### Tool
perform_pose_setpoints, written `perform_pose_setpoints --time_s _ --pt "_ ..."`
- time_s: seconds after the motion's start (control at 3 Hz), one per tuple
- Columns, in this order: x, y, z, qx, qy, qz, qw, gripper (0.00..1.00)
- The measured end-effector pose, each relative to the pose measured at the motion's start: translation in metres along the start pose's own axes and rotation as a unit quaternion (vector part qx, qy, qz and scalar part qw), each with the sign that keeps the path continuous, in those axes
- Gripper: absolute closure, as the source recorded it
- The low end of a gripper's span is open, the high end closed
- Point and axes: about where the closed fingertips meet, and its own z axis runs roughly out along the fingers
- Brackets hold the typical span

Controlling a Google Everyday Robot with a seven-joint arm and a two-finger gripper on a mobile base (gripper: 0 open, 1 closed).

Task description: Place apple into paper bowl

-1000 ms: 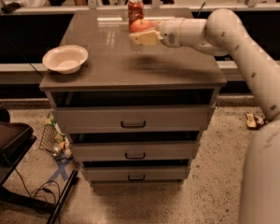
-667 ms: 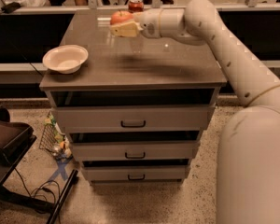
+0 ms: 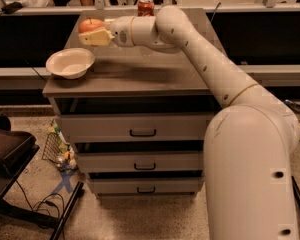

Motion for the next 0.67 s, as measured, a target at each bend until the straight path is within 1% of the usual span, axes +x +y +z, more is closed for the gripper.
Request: perform_pose_setpoints --time_s 0.33,0.67 --pt "0.011 0.036 0.027 -0.029 -0.013 -0.014 0.9994 1.0" --pt "0.018 0.062 0.04 -0.052 -0.024 -0.033 0.9978 1.0"
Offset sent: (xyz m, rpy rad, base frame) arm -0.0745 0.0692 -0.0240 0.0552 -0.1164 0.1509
